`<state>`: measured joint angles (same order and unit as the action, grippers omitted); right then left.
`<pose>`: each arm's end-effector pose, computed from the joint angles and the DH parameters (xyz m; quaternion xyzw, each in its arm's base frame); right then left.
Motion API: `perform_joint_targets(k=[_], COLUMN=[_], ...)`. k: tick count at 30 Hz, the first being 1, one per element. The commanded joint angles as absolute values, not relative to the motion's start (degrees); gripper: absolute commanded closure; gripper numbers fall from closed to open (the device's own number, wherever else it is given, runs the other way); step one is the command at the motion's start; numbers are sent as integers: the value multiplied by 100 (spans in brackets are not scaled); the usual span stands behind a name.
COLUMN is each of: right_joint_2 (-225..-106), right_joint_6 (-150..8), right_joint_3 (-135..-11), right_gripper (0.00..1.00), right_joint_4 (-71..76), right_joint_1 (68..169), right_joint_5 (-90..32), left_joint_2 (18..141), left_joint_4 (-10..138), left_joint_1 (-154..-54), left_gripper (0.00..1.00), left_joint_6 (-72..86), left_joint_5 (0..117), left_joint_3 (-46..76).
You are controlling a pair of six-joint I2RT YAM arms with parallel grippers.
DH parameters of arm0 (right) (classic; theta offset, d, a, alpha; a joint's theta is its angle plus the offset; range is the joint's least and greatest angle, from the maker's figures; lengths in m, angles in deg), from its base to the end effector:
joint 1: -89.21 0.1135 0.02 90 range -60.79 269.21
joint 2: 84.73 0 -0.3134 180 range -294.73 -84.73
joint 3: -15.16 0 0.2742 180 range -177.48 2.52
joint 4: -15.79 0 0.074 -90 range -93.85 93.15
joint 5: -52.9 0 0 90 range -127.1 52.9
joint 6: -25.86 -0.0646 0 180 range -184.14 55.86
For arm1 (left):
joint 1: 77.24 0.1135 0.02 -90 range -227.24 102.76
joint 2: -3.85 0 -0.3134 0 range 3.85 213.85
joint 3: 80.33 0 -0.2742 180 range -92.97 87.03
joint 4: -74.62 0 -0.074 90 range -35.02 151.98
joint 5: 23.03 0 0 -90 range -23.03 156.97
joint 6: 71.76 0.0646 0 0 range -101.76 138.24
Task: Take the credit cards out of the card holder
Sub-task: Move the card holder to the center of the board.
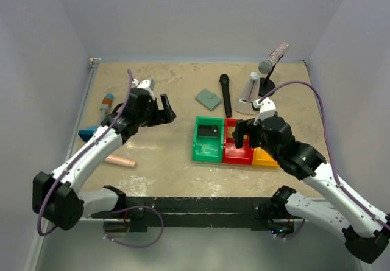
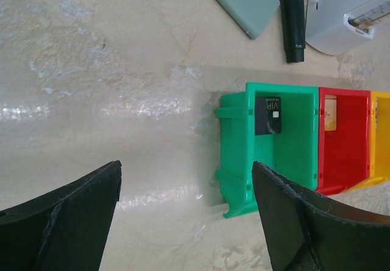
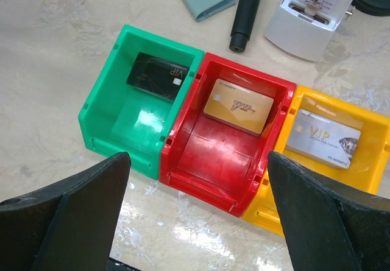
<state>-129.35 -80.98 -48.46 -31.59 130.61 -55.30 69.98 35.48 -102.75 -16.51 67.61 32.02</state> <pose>0.1448 0.1008 0.3586 -0.1012 0.8459 0.1274 0.5079 0.2504 -0.1187 0.3228 -0.0747 0.8942 -0.2172 0.3842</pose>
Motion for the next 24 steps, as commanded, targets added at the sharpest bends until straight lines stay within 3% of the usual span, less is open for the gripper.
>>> perform_joint_targets(k=[1,2,3,14,24], right_joint_2=[-12946,-12964,-12990,-13210,-12938], right_joint_6=[-8084,-8093,-8110,-8295,-8357], right_joint_3=[-5013,-5013,-5013,-4907,-4767], right_gripper=[1,1,1,1,1], right_joint_4=[-3130,-3130,-3122,-2937,-2928], right_joint_1=[13060,13052,13051,13060,13060], right_joint_5=[-5389,-5389,-5380,-5125,-5116], left_joint_2=[7713,7915,8152,10456,12029], left_joint_4=[4325,4404,4457,5143,4608], left_joint_1=[-10255,-10264,-10264,-10378,-10545], left_gripper=[7,7,0,0,2], left_joint_6=[-1683,-1718,-1805,-2544,-2483], left_joint_5=[6276,6205,6179,6222,6899], left_joint_3=[2604,2455,2332,1014,-691])
